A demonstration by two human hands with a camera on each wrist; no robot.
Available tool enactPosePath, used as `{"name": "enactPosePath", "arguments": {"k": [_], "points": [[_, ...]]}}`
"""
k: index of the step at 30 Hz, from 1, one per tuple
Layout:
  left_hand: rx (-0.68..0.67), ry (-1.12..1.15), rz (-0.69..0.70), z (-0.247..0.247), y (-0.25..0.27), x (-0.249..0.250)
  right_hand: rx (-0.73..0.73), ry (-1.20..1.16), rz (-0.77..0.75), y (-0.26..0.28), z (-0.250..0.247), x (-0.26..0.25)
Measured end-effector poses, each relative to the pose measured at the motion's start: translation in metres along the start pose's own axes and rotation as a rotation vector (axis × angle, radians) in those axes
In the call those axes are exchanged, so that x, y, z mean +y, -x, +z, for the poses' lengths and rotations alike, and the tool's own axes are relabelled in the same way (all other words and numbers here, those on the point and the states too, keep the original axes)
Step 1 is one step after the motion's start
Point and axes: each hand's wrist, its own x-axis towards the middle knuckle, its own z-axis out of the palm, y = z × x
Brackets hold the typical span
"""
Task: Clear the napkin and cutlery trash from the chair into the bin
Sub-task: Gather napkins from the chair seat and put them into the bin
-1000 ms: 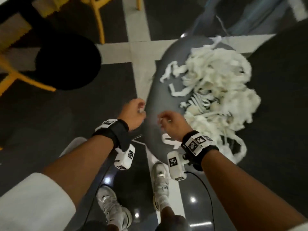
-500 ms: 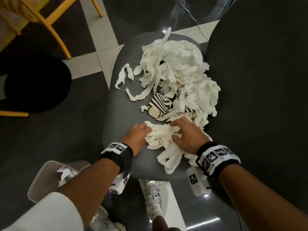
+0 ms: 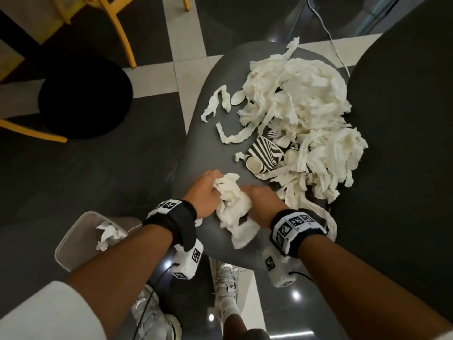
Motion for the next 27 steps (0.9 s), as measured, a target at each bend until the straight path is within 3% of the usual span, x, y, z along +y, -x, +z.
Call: {"name": "enactPosePath", "arguments": {"k": [4, 7, 9, 12, 15, 19, 21, 24, 27], "points": [[0.110, 0.378, -0.156, -0.007, 0.008, -0.003, 0.285, -0.386, 0.086, -0.022, -0.001, -0.042], [0.196, 0.791, -0.289, -0.036, 0.018, -0.003, 0.376, -0.660, 0.086, -0.034, 0.003, -0.092], [0.227, 0.838, -0.287, -0.060, 0.033, -0.010, 0.343, -0.715, 0.093, -0.044, 0.012, -0.129], [0.299, 0.780, -0.279, -0.095, 0.061, -0.044, 0.256, -0.641, -0.048, -0.053, 0.033, -0.179], [0.373, 0.851, -0.262, -0.131, 0.097, -0.096, 0.069, -0.529, -0.166, -0.049, 0.053, -0.215], [0.545, 0.899, -0.381, -0.178, 0.141, -0.158, -0.231, -0.072, -0.126, -0.068, 0.093, -0.223], [0.620, 0.828, -0.426, -0.195, 0.155, -0.191, -0.281, 0.147, -0.085, -0.081, 0.115, -0.229], [0.678, 0.725, -0.476, -0.205, 0.173, -0.237, -0.186, 0.005, -0.001, -0.097, 0.144, -0.262], [0.675, 0.619, -0.514, -0.196, 0.181, -0.281, -0.227, -0.324, 0.069, -0.126, 0.190, -0.300]]}}
